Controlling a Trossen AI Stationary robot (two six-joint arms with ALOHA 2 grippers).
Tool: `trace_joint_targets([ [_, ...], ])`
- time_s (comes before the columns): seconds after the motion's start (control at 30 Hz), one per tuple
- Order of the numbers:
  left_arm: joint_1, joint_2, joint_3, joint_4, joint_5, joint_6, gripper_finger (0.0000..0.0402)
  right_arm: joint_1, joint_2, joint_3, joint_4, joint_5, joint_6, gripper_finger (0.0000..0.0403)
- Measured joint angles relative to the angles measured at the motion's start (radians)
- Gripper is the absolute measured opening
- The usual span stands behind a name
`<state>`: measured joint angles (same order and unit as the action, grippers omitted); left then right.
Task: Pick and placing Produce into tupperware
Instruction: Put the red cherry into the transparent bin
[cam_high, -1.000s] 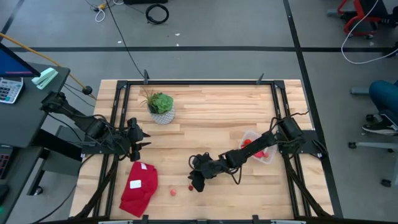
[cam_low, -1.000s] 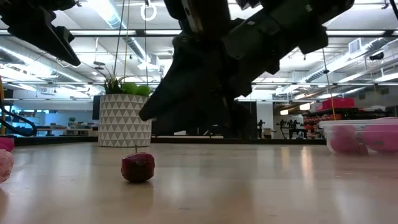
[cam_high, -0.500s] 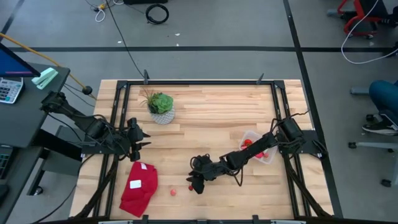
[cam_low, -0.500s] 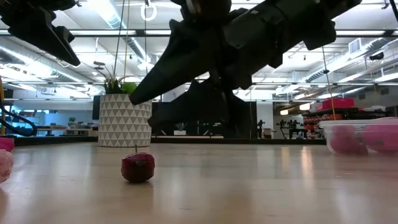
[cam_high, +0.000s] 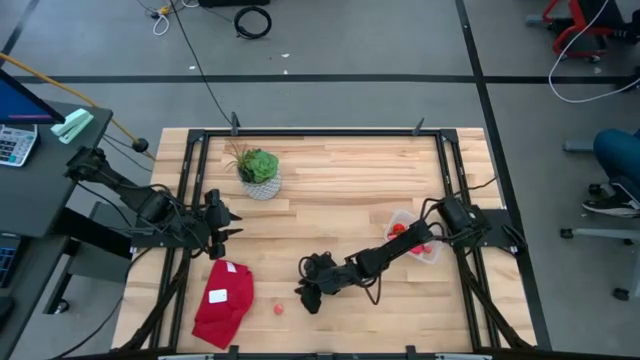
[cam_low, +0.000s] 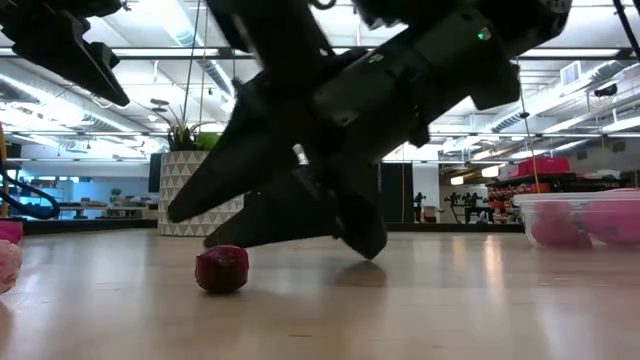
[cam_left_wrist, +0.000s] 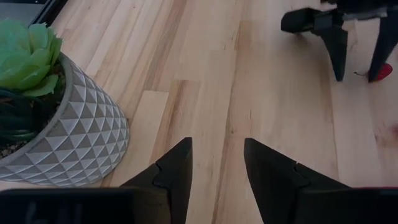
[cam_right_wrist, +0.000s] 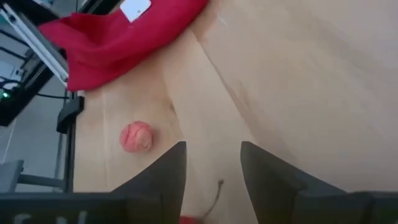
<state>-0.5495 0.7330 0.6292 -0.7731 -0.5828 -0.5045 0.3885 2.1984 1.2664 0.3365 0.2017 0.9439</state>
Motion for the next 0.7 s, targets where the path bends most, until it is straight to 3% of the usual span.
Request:
trace_joint_targets([
  [0.27,0.000,0.000,0.000,-0.001,0.000,0.000,0.0144,-0.002,0.061,0.115,-0.149,0.005,-0.032,0.0160],
  [0.7,0.000,0.000,0.000,-0.003,0.000,0.000,0.0143,0.000,0.043,0.117,-0.223,0.001,-0.008,0.0154],
])
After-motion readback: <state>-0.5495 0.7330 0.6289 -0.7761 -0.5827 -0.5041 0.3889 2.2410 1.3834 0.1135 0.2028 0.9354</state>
